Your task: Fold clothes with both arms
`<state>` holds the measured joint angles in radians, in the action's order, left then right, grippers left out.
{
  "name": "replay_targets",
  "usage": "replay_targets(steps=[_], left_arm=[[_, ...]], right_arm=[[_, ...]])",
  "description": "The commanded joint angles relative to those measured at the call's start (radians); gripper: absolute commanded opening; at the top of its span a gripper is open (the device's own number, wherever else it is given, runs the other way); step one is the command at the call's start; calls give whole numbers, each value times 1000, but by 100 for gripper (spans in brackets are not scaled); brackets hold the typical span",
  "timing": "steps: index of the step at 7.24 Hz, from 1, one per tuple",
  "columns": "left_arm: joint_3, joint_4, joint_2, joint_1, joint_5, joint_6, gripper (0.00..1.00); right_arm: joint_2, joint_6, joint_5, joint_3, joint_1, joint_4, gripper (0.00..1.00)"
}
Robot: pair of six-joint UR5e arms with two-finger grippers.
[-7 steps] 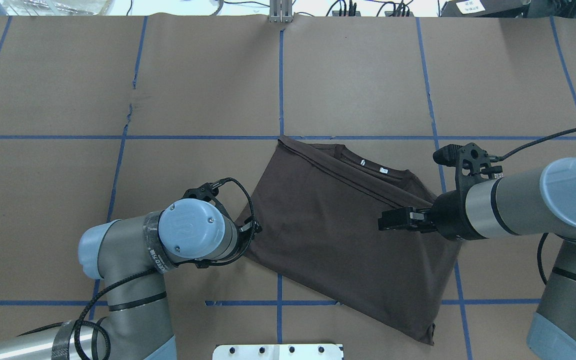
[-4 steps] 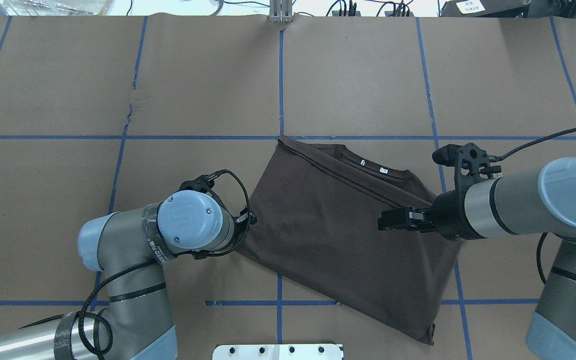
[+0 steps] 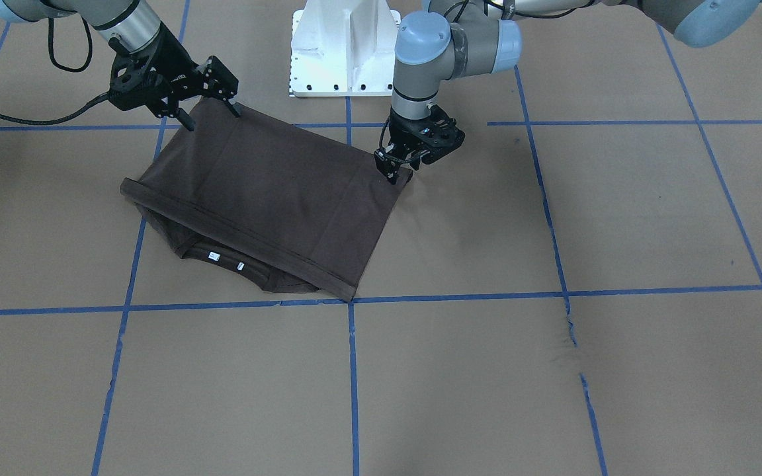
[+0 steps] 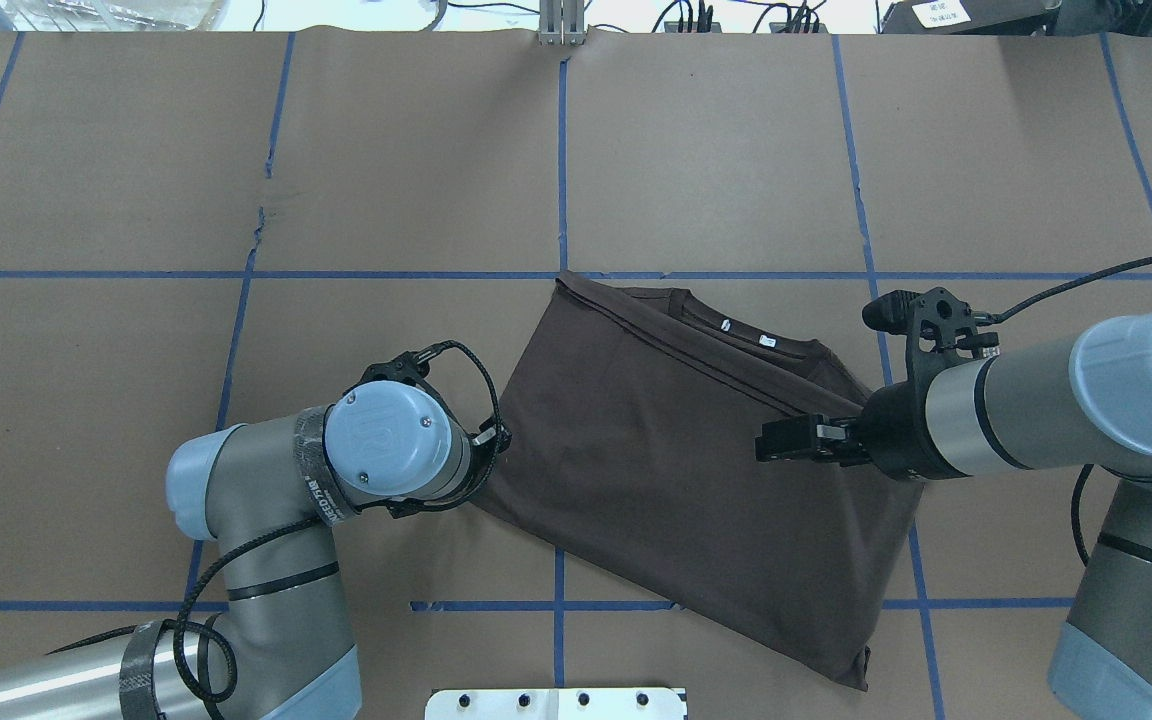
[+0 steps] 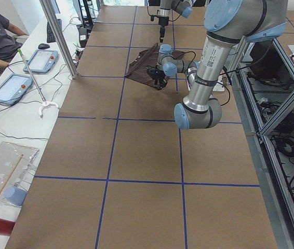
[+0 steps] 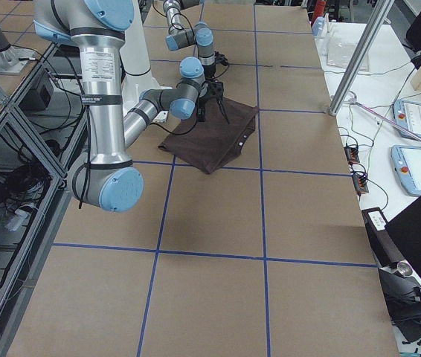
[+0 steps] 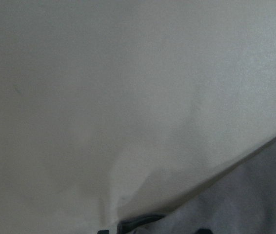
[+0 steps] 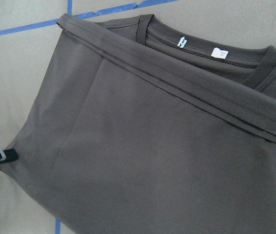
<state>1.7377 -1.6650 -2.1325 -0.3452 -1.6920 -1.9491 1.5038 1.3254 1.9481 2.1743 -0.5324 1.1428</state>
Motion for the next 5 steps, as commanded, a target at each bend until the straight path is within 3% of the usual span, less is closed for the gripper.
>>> replay_targets(steps=[1, 2, 3, 5], left_arm=[[-7, -6, -1, 0, 0, -1, 53], [-7, -6, 0, 0, 0, -1, 33], [-7, -4, 0, 0, 0, 1, 0], [0, 2, 0, -9, 0, 15, 0]], right_arm=[[-5, 0, 0, 1, 0, 0, 100], [-5, 0, 2, 1, -3, 0, 100], [-5, 0, 2, 1, -3, 0, 100], [-5, 0, 2, -1, -3, 0, 100]])
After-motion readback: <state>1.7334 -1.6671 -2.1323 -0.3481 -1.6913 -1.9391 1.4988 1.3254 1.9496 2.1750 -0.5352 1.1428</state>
